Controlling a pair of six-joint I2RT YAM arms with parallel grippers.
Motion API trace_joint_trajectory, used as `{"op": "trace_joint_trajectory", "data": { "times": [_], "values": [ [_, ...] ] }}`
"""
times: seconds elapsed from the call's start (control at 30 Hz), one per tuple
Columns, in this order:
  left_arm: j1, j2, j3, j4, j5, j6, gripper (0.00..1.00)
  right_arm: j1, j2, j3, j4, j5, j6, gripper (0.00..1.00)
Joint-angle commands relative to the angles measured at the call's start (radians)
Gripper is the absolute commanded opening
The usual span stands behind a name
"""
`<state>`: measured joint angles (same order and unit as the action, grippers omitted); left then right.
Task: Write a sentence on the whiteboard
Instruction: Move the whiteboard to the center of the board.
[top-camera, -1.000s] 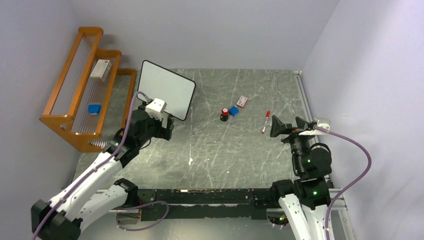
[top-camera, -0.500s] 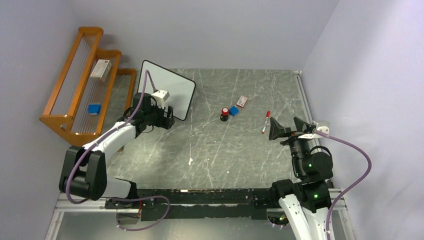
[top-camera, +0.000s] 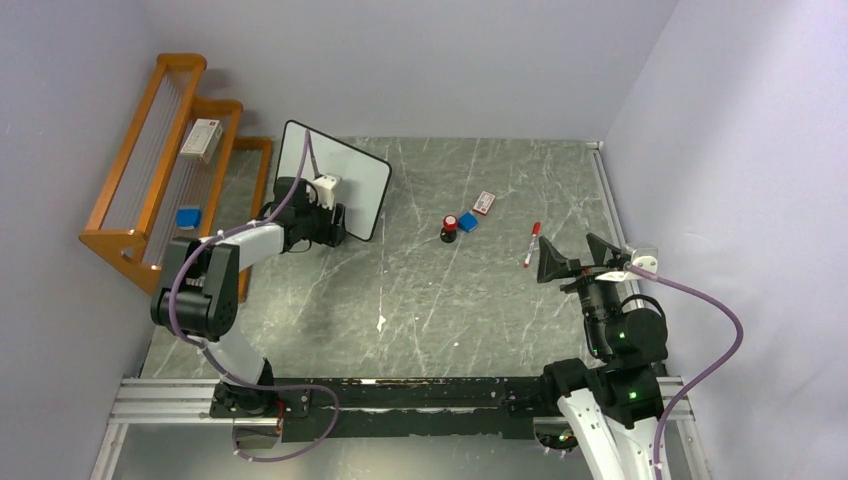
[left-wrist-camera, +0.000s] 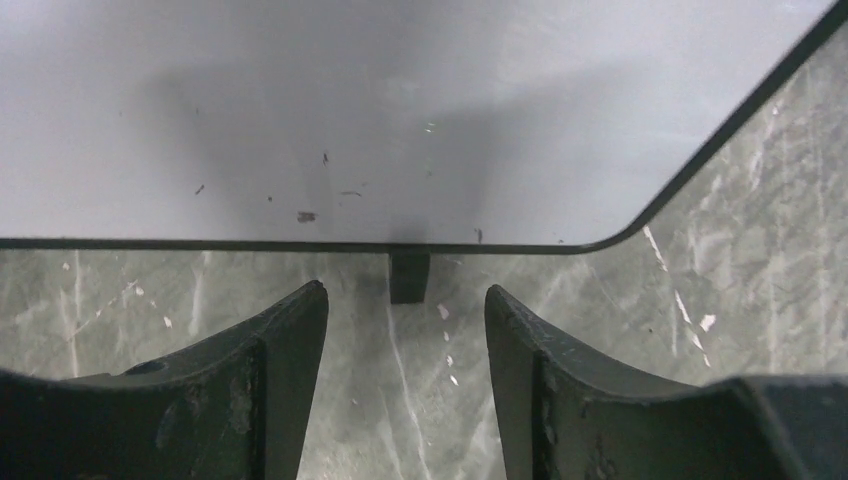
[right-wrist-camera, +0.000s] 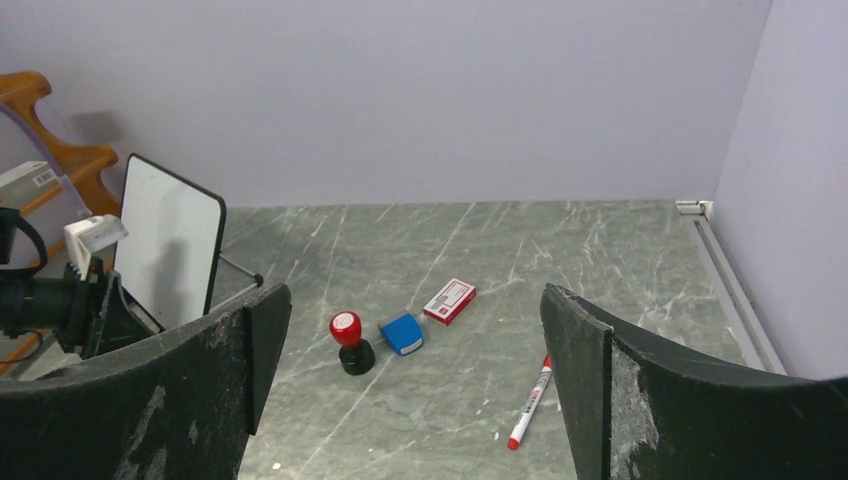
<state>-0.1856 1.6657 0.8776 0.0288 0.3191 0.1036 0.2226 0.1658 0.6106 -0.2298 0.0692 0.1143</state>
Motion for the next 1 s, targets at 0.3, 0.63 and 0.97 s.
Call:
{"op": "trace_joint_trajectory", "data": {
  "times": [0.3,0.63,0.97],
  "values": [
    [0.009,0.110,0.072,0.092,0.046,0.062,0.45,0.009,-0.015,-0.012,0.014,-0.017,-0.034,1.00],
    [-0.017,0.112,0.052,0.113,0.057,0.031,0.26,0.009,-0.030,-0.016,0.019,-0.026,-0.038,1.00],
    [-0.119,0.004,-0.024,0.125,-0.082,-0.066,0.09,0.009,-0.058,-0.019,0.026,-0.030,-0.036,1.00]
  ]
}}
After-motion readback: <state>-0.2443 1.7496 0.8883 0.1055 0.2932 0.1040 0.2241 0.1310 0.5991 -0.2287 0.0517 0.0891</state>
